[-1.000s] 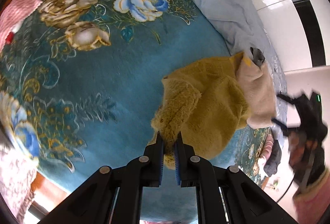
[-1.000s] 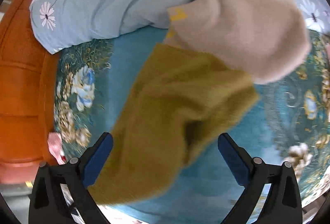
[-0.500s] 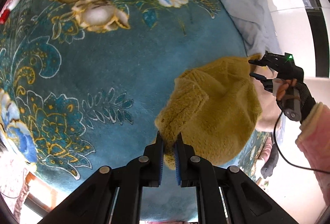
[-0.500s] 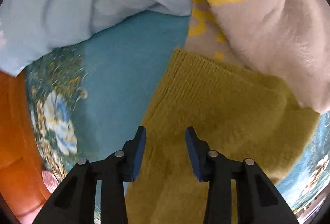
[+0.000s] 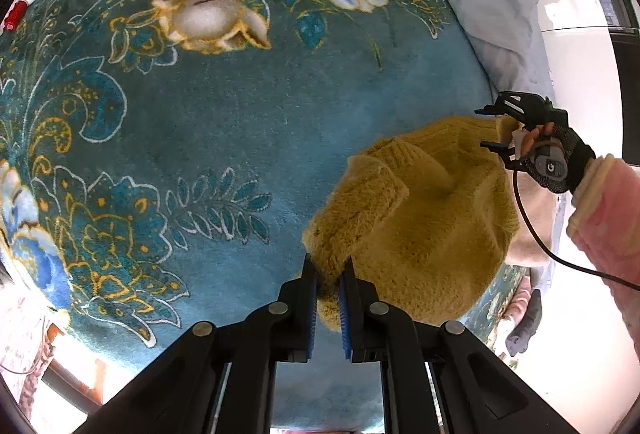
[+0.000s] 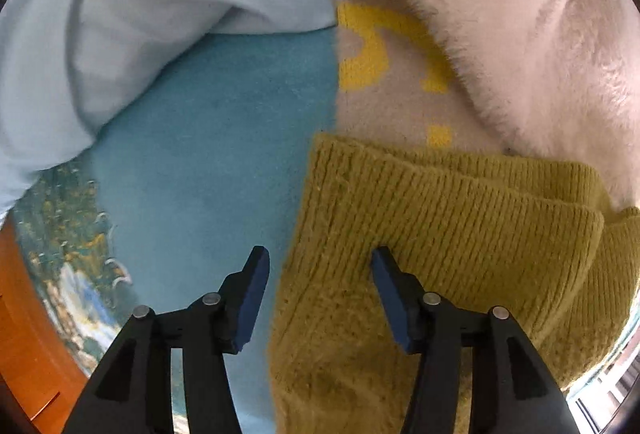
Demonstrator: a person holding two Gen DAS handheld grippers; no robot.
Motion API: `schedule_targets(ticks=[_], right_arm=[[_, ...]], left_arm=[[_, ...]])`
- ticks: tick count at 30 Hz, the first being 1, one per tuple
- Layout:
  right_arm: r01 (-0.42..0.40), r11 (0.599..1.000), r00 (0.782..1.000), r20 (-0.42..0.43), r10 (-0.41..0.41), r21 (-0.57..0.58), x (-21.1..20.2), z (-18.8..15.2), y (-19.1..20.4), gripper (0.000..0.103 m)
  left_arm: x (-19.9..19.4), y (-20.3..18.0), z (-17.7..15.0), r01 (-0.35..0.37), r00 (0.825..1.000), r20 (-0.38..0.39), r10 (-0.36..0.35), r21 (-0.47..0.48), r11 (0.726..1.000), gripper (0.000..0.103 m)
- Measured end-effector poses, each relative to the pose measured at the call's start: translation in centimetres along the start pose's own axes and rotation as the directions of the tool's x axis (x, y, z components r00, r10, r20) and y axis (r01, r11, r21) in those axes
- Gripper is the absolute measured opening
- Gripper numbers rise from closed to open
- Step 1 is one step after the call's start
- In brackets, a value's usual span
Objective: Fold clothes
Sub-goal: 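Grasp the sweater hem with the right tool while the left tool holds its edge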
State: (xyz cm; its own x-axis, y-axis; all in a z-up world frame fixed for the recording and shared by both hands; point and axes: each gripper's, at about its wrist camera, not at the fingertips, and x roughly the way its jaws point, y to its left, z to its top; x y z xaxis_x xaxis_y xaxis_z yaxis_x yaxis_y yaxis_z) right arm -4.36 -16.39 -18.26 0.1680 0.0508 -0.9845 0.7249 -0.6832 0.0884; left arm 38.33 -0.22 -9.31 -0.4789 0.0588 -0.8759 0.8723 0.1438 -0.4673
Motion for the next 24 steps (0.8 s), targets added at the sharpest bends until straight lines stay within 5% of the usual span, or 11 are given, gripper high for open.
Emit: schedule_targets(ticks=[4, 8, 16, 24], right_arm=[[0.063, 0.998, 0.998, -0.008, -0.063, -0.014, 0.0, 0.2, -0.1, 0.036], [0.003, 1.0, 1.0, -0.025, -0.004, -0.016, -0.9, 0.0, -2.1, 0.016], [-0.205, 0.979, 0.978, 0.04, 0.204, 0.011, -8.5, -3.1, -11.6, 0.013], [-0.389, 0.92, 0.908, 0.184, 0.377, 0.034, -20.3, -7.1, -24.9, 0.012]], left_arm=[[0.0, -0.1, -0.1, -0.004, 1.0, 0.003, 0.004, 0.0, 1.0, 0.01], [-0.4, -0.4, -0.2, -0.004, 1.0, 0.008, 0.004, 0.004, 1.0, 0.01], [-2.2, -3.3, -0.5, -0.003, 0.999, 0.042, 0.0, 0.068, 0.998, 0.01], [-4.5, -9.3, -2.8, -0.003, 0.994, 0.104, -0.015, 0.175, 0.985, 0.01]])
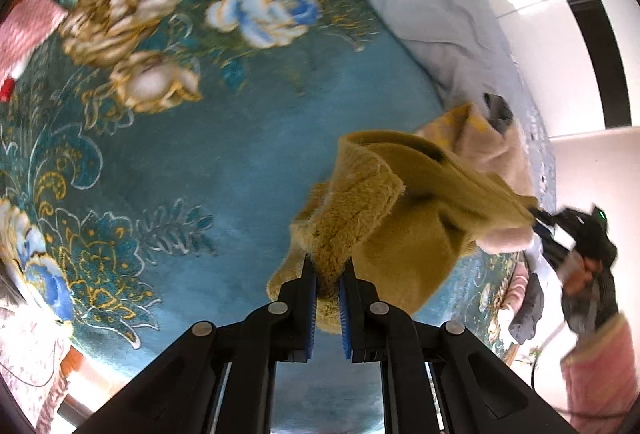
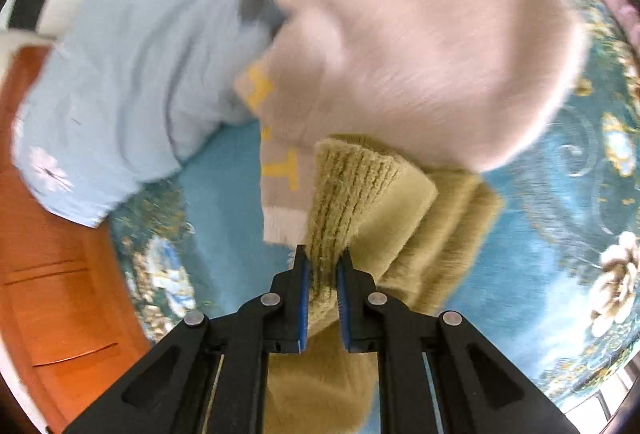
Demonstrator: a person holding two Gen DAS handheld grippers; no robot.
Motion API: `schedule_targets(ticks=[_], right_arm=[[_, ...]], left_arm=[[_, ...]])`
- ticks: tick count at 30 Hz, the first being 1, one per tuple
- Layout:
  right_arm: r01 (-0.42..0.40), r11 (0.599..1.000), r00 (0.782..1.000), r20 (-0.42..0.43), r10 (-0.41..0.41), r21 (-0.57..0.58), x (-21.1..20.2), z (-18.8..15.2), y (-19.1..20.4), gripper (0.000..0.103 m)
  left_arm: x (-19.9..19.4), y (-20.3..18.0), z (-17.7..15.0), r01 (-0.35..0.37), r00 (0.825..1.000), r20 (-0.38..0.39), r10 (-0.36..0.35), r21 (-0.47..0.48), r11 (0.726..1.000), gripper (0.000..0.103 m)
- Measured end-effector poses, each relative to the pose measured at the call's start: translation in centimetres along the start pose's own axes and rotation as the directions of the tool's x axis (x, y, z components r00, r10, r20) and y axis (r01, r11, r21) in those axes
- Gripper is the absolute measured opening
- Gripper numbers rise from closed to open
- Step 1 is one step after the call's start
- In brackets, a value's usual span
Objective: Fold clothes
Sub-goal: 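Grasp the sweater hem with the right tool while the left tool holds its edge, then lift the sweater with both tools and shake it out above the bed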
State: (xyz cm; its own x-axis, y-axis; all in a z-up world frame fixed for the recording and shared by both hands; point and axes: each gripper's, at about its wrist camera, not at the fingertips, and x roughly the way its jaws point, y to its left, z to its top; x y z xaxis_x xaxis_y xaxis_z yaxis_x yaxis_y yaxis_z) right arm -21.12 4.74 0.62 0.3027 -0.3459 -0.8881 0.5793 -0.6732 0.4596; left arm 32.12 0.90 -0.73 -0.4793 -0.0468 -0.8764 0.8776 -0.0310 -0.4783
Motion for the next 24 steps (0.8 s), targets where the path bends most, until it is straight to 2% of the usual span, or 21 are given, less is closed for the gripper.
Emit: schedule_targets(ticks=[5, 7, 9, 11, 16, 19, 21, 24], right_arm=[[-0.133, 0.991, 0.983, 0.129, 0.132, -0.002, -11.1, -0.6, -3.6, 0.011], [-0.191, 0.982, 0.966, 0.173, 0.19, -0.01, -15.3, -0.8, -5.2, 0.011], [-0.232, 0.972, 0.951, 0.206, 0.232, -0.021, -17.6, -1.1, -6.0, 0.011], [-0.285, 0.958, 0.926, 0.246, 0.286, -0.04, -21.0, -1.1, -7.2, 0.011], [-0.348, 0.932, 0.88, 0.307, 0.363, -0.104, -26.4, 0.1, -8.3, 0.011], [-0.376, 0.918, 0.86, 0.321, 0.397, -0.127, -28.8, 1.2, -8.6, 0.011], [-0.397, 0.905, 0.842, 0.332, 0.425, -0.153, -30.7, 1.8, -8.5, 0.011], [-0.41, 0.886, 0.809, 0.363, 0.462, -0.216, -34.2, 1.8, -8.6, 0.011]], left_arm=[[-2.2, -6.2, -1.0, 0.002, 0.998, 0.066, -0.008, 0.094, 0.996, 0.01], [-3.5, -8.9, -1.4, 0.008, 0.994, 0.104, -0.023, 0.137, 0.991, 0.01], [-4.9, -11.6, -1.9, 0.011, 0.989, 0.146, -0.038, 0.182, 0.983, 0.01], [-6.2, -14.2, -2.3, 0.008, 0.981, 0.187, -0.051, 0.222, 0.975, 0.01], [-8.9, -19.8, -2.1, -0.016, 0.958, 0.279, -0.071, 0.295, 0.955, 0.01], [-9.9, -22.3, -1.0, -0.02, 0.946, 0.314, -0.075, 0.29, 0.957, 0.01], [-11.4, -24.5, -0.4, -0.033, 0.931, 0.355, -0.085, 0.315, 0.949, 0.01], [-14.5, -27.2, -0.6, -0.017, 0.896, 0.42, -0.147, 0.363, 0.932, 0.01]])
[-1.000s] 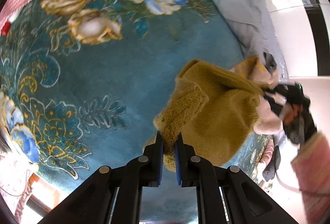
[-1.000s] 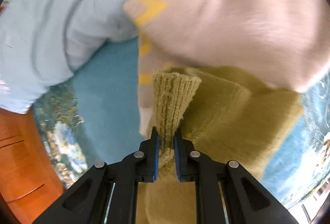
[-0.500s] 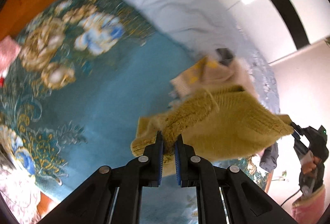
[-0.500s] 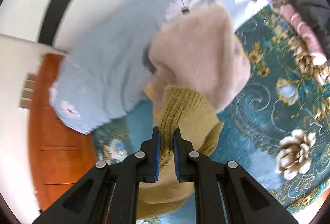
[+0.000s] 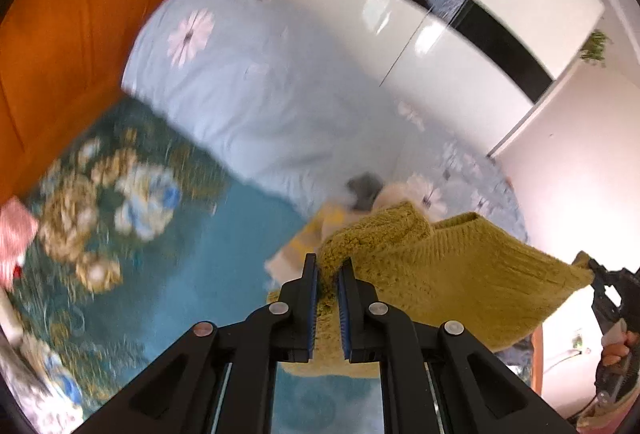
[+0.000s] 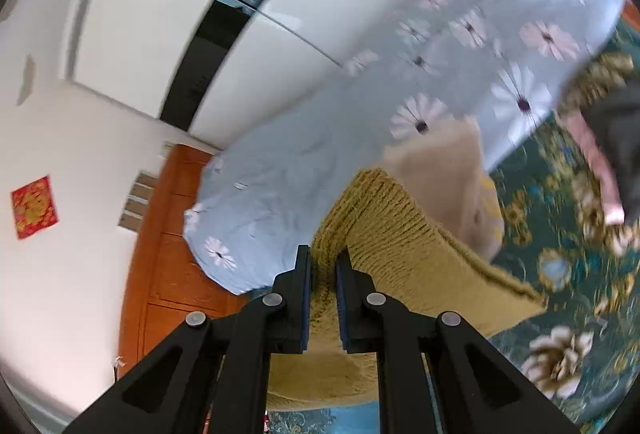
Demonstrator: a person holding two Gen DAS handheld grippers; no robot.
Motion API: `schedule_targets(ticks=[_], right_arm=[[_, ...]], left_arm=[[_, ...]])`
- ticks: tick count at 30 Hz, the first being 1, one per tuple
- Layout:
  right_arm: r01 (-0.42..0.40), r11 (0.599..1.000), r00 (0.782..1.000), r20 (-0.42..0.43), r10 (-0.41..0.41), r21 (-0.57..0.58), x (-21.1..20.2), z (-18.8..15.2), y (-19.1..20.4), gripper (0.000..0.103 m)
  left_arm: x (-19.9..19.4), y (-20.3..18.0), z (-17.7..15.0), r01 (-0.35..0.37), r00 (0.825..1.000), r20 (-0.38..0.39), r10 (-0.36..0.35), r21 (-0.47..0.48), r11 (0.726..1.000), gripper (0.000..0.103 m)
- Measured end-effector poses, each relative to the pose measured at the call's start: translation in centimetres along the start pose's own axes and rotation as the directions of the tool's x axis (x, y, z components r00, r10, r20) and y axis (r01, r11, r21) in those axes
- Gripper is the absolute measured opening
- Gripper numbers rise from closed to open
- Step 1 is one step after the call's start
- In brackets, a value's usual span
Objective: Fold clothes
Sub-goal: 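Lift the sweater with both tools and shake it out above the bed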
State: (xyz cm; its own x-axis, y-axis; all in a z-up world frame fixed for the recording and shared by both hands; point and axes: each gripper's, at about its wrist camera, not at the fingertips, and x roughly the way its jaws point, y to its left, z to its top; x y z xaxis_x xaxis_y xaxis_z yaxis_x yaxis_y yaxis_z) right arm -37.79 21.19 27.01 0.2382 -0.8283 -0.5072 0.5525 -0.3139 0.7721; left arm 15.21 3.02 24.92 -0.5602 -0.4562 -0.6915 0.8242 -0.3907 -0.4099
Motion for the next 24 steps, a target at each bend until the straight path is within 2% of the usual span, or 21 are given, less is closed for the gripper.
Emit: schedule_targets(ticks=[4, 7, 8, 10, 13, 15, 17, 19, 20, 21, 23, 24], right_arm=[[-0.044, 0.998, 0.997, 0.057, 0.047, -0.047, -4.3, -0.3, 0.3, 0.011], [-0.045, 0.997, 0.996, 0.075, 0.05, -0.068, -7.3, -3.2, -1.4, 0.011], [-0.033, 0.997, 0.997, 0.071, 0.038, -0.063, -7.7, -4.4, -2.2, 0.011], [0.006, 1.0, 0.999, 0.049, -0.004, -0.03, -8.1, -7.5, -4.9, 0.011], [0.104, 0.987, 0.994, -0.037, -0.1, 0.122, -7.2, -14.7, -11.4, 0.011], [0.218, 0.952, 0.972, -0.137, -0.192, 0.214, -5.5, -20.2, -16.2, 0.011], [0.323, 0.906, 0.937, -0.227, -0.265, 0.275, -4.0, -24.6, -20.0, 0.011], [0.404, 0.852, 0.903, -0.295, -0.313, 0.334, -2.8, -28.5, -23.3, 0.011], [0.432, 0.824, 0.89, -0.317, -0.326, 0.365, -2.5, -30.3, -24.6, 0.011], [0.461, 0.799, 0.877, -0.338, -0.342, 0.386, -2.3, -32.2, -25.8, 0.011], [0.491, 0.778, 0.86, -0.358, -0.363, 0.392, -2.1, -33.9, -26.7, 0.011], [0.504, 0.771, 0.853, -0.364, -0.374, 0.389, -2.1, -34.6, -27.0, 0.011]], left_arm=[[-4.0, -1.6, 0.6, 0.096, 0.989, 0.107, -0.1, 0.044, 0.994, 0.01], [-4.7, -0.5, -1.8, 0.13, 0.987, 0.09, -0.137, 0.079, 0.988, 0.01], [-4.5, 0.4, -3.2, 0.128, 0.988, 0.072, -0.135, 0.093, 0.987, 0.01], [-2.8, 3.1, -6.5, 0.113, 0.994, -0.018, -0.112, 0.083, 0.99, 0.01], [1.5, 8.2, -12.1, 0.058, 0.979, -0.197, -0.053, 0.019, 0.998, 0.01], [4.8, 11.4, -16.1, -0.016, 0.95, -0.312, 0.018, 0.009, 1.0, 0.01], [7.4, 14.3, -20.3, -0.089, 0.9, -0.429, 0.079, -0.004, 0.996, 0.01], [9.1, 16.7, -23.6, -0.147, 0.851, -0.511, 0.12, -0.013, 0.989, 0.006], [9.4, 17.8, -24.6, -0.175, 0.834, -0.534, 0.137, -0.022, 0.984, 0.005], [9.5, 18.9, -25.6, -0.204, 0.82, -0.552, 0.152, -0.032, 0.979, 0.005], [9.1, 21.4, -26.9, -0.243, 0.798, -0.585, 0.142, -0.097, 0.965, 0.005], [8.9, 22.5, -27.1, -0.254, 0.795, -0.591, 0.135, -0.123, 0.959, 0.005]])
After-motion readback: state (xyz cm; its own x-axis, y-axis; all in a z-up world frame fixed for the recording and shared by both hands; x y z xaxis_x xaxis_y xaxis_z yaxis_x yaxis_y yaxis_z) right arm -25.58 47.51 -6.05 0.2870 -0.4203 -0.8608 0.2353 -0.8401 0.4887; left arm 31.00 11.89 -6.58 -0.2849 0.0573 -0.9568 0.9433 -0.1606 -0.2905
